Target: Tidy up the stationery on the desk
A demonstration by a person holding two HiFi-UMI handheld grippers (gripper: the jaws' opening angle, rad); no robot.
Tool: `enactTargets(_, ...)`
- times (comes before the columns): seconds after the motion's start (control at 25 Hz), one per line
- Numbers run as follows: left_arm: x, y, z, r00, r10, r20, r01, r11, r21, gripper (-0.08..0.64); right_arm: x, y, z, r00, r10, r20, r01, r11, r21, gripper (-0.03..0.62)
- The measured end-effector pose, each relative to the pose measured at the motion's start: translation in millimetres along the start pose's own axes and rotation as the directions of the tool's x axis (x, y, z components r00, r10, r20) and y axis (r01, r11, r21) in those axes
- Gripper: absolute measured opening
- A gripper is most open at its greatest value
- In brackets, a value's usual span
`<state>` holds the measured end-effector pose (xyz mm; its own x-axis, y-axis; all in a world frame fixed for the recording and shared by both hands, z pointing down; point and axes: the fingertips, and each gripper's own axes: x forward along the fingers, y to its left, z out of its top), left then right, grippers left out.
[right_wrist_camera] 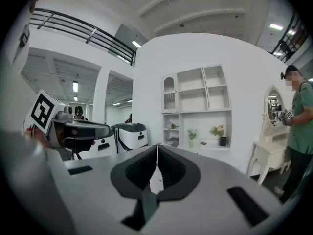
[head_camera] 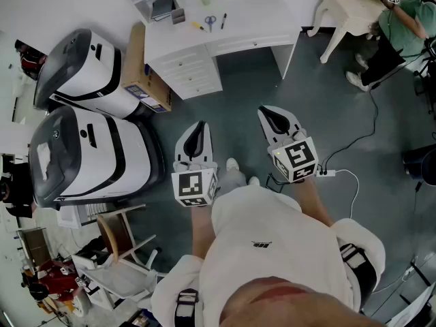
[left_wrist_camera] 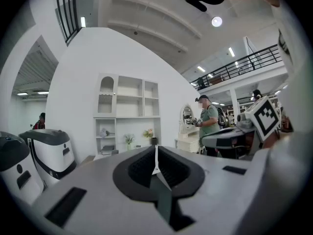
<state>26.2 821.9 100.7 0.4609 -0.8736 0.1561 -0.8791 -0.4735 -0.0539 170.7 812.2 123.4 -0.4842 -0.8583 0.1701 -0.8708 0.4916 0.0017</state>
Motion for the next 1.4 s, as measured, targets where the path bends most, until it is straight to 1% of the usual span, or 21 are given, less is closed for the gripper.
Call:
enactTargets(0.36,32,7,-4,1.000,-0.001,-0.002,0.001,1.000,0.003,0.000,27,-16,-8,1.000,0.008,-0.022,-0.008,1.000,-0.013,-0.001)
enactTargets(0.68,68,38,-9,1.000,0.006,-0.011,-0.006,1.000,0.007,0.000,75,-24,-5,0.999,0.026,-0.023,-0.027,0.999,-0.020,-0.001)
enactTargets(0.84,95,60,-11,1.000,0.001,-0.013,-0.001,1.000,0.005,0.000,108,-33,-1,0.999,0.027,-0.022,-0.027,0.999,-0.020,0.000)
enactTargets(1.08,145,105,-3,1.000,-0.014,-0.012,0.014,1.000,0.000,0.000,171,-51,16,1.000,0.017,-0.021,-0.017,1.000,-0.023,0.000)
enactTargets(1.4,219,167,-4,0.999,-0.041,-0.021,0.041,0.999,-0.014,0.000,262,-77,23,0.999,-0.007,-0.035,0.007,1.000,0.004,0.000)
